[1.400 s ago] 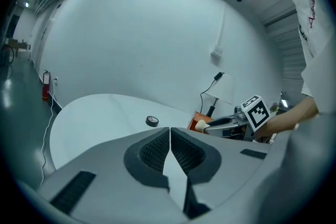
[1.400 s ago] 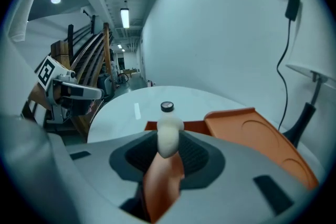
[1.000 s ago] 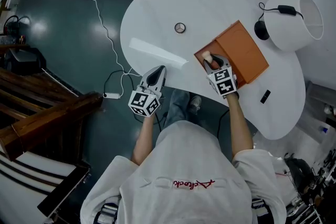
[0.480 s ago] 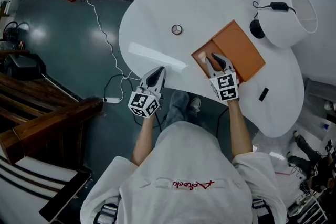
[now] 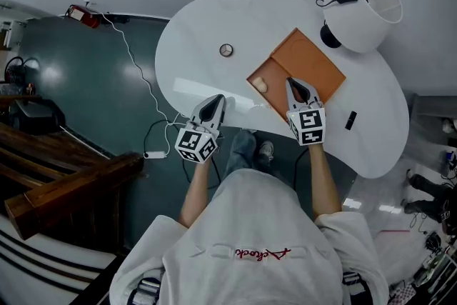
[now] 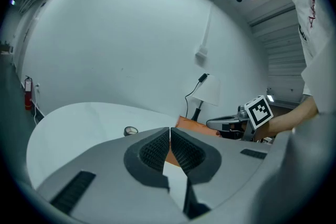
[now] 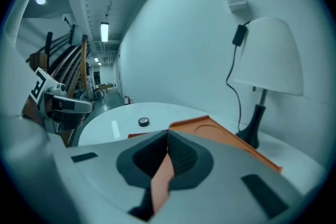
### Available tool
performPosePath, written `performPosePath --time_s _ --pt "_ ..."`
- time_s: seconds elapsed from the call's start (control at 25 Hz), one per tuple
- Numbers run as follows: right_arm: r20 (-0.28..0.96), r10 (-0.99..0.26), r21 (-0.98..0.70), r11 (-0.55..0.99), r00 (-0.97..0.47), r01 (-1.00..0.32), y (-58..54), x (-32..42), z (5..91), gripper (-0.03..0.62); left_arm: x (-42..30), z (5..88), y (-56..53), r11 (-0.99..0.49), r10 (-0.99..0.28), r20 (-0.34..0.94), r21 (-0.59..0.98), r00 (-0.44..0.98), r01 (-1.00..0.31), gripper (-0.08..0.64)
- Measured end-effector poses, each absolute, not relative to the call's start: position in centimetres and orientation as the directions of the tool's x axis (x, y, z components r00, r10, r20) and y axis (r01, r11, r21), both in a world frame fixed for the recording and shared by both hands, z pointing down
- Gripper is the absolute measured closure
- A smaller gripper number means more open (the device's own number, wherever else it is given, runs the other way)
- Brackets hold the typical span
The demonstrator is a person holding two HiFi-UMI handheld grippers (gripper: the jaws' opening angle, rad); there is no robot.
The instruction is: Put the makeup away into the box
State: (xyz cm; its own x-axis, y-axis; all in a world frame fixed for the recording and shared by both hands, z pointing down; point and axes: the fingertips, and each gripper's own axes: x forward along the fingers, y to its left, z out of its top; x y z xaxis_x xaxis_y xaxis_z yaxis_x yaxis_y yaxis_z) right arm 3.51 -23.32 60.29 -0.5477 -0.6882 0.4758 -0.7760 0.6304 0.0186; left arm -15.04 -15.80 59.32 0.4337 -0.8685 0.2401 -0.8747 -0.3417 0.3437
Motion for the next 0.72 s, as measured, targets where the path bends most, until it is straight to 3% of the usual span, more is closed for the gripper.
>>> performPosePath --time_s 0.4,0.72 --pt "0.481 -0.841 0.037 0.303 -0.249 -0.952 -20.5 19.5 59.4 0.569 -2.8 57.5 -19.4 -0.601 -0.708 0.200 0.334 0.678 -0.726 0.545" --pt "0.528 -0.849 0.027 0.034 -0.015 -0.999 -15.6 31.1 61.7 0.569 6.5 57.6 -20.0 -0.732 -0.557 0.205 0.336 0.805 -0.593 0.545"
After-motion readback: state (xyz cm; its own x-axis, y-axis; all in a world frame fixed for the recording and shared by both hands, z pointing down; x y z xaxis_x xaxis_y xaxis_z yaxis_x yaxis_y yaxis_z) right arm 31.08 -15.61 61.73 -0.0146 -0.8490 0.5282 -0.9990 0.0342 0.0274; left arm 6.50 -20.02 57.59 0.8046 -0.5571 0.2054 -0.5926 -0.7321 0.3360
